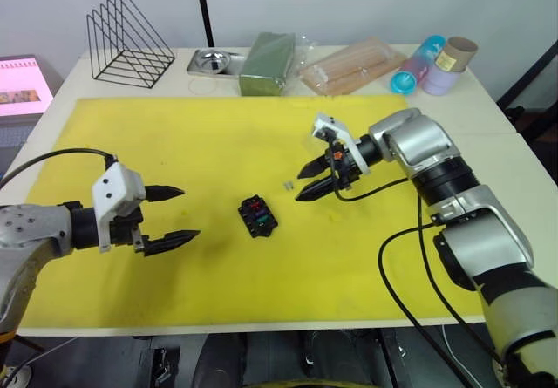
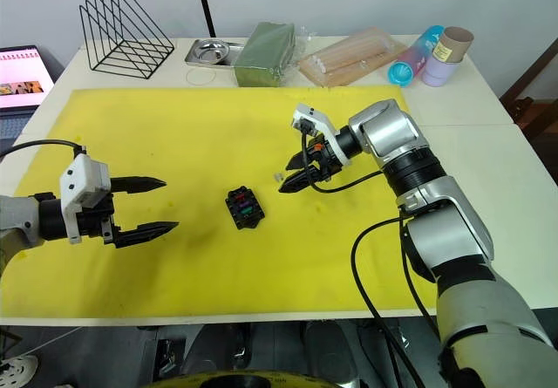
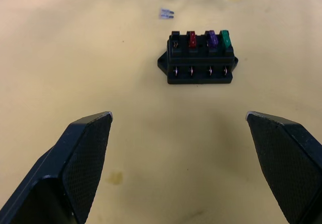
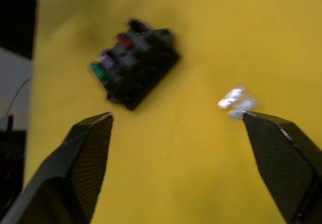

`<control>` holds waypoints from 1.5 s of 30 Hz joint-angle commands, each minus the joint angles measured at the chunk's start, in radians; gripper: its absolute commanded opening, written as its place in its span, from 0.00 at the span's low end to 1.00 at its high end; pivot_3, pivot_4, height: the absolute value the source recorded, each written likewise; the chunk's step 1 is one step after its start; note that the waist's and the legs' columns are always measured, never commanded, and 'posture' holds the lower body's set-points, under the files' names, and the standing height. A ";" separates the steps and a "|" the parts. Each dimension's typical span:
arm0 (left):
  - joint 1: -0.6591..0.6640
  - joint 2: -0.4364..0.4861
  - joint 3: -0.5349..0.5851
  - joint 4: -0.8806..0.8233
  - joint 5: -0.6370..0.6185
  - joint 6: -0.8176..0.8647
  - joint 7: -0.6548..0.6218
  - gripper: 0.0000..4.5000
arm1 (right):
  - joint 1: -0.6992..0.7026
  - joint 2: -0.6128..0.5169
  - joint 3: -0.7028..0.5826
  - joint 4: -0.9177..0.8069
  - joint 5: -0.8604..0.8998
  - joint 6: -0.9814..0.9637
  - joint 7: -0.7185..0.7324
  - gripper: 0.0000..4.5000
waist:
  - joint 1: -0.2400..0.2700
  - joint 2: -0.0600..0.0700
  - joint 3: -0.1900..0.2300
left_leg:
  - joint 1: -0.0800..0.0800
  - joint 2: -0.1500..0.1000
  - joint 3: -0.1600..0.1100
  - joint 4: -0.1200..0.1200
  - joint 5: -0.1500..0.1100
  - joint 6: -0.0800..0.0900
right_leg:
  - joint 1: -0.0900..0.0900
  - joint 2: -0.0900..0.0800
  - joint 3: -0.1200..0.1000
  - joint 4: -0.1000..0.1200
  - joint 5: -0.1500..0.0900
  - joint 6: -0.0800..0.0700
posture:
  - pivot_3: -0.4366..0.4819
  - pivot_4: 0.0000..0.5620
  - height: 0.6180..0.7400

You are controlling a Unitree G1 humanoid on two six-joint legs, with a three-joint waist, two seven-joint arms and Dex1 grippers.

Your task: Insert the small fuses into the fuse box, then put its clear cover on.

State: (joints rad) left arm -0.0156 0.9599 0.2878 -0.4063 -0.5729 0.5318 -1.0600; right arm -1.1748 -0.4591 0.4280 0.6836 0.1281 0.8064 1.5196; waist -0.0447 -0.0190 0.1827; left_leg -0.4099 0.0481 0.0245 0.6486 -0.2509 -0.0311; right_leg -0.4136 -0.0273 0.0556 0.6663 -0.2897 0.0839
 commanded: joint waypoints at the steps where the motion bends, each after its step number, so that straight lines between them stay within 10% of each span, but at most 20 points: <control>1: -0.009 -0.001 0.009 -0.031 0.006 -0.016 0.017 1.00 | -0.083 0.049 -0.001 0.110 -0.033 -0.033 -0.018 0.73 | -0.005 0.000 0.000 | 0.000 0.000 0.000 0.000 0.000 0.000 | 0.000 0.000 0.000 0.000 0.000 0.000 | 0.48 0.27 1.00; 18: 0.001 -0.014 0.009 -0.053 0.008 -0.015 0.051 1.00 | -0.189 0.175 -0.082 0.485 -0.116 -0.136 -0.071 0.73 | -0.002 0.000 0.000 | 0.000 0.000 0.000 -0.001 0.000 0.000 | -0.001 0.001 0.000 0.001 0.000 0.000 | 0.48 0.27 1.00; 45: -0.008 -0.018 0.001 -0.048 0.020 -0.025 0.056 1.00 | -0.195 0.217 -0.137 0.573 -0.202 -0.179 -0.056 0.73 | -0.004 0.000 0.000 | 0.000 0.000 0.000 -0.001 0.000 0.000 | -0.001 0.001 0.000 0.001 0.000 0.000 | 0.48 0.27 1.00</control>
State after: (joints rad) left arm -0.0285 0.9382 0.2617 -0.4337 -0.5527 0.5185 -1.0063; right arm -1.3497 -0.2532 0.2979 1.2514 -0.0650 0.6268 1.4548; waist -0.0488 -0.0190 0.1827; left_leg -0.4099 0.0484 0.0242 0.6477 -0.2508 -0.0312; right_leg -0.4142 -0.0265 0.0555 0.6669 -0.2895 0.0837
